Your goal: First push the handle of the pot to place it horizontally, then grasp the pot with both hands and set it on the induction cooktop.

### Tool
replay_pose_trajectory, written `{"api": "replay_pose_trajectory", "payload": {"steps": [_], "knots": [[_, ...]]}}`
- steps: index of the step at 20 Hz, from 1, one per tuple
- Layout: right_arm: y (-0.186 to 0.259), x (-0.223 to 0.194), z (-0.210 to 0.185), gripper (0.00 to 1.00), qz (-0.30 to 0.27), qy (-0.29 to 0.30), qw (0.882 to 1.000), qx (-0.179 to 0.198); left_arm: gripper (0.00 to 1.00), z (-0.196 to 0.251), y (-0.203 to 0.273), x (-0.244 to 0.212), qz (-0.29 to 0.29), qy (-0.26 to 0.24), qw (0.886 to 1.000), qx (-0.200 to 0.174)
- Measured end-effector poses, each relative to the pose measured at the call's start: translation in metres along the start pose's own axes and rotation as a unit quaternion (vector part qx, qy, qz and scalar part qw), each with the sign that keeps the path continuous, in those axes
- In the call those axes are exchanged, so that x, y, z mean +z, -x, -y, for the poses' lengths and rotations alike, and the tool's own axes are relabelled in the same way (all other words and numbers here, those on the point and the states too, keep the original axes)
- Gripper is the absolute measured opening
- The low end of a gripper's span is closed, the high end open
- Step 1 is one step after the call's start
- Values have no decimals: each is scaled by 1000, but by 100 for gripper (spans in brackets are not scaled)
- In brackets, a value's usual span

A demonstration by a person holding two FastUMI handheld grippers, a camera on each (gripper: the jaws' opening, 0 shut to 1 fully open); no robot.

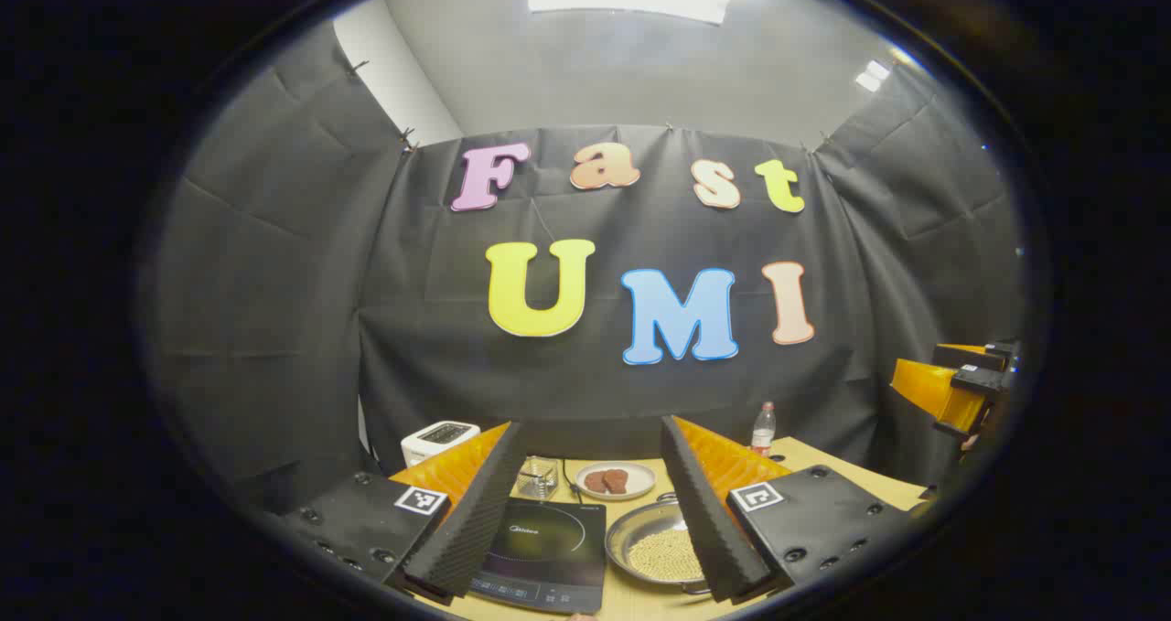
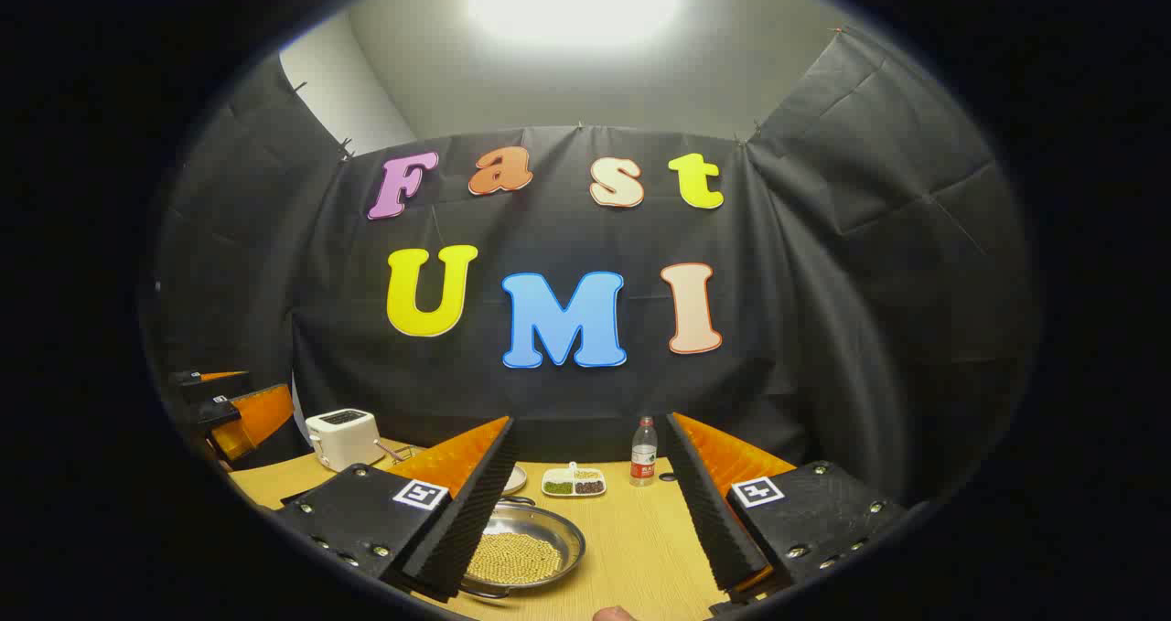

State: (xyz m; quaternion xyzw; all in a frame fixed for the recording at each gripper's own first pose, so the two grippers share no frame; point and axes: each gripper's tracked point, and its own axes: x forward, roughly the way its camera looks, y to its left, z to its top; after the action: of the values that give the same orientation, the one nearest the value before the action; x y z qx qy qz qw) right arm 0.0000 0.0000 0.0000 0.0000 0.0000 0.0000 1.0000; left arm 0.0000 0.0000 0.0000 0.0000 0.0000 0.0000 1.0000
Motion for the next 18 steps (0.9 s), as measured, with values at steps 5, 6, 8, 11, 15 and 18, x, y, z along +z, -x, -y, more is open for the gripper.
{"api": "replay_pose_trajectory", "payload": {"steps": [5, 6, 8, 11, 15, 18], "knots": [[2, 2, 4, 97, 0, -1, 1000, -2, 97, -1, 3, -1, -1, -3, 1000, 2], [2, 2, 4, 97, 0, 0, 1000, -2, 99, -1, 4, 0, -1, -4, 1000, 2], [3, 2, 4, 96, 0, 1, 1000, -1, 97, 1, 5, 0, -1, -8, 1000, 2], [4, 2, 5, 96, -2, 0, 1000, 1, 99, 3, 8, 1, 0, -8, 1000, 2], [4, 3, 6, 96, -1, 3, 1000, 2, 97, 2, 10, 3, 2, -6, 1000, 6], [4, 1, 8, 96, -3, 2, 1000, 0, 94, 3, 11, 4, 4, -7, 1000, 8]]}}
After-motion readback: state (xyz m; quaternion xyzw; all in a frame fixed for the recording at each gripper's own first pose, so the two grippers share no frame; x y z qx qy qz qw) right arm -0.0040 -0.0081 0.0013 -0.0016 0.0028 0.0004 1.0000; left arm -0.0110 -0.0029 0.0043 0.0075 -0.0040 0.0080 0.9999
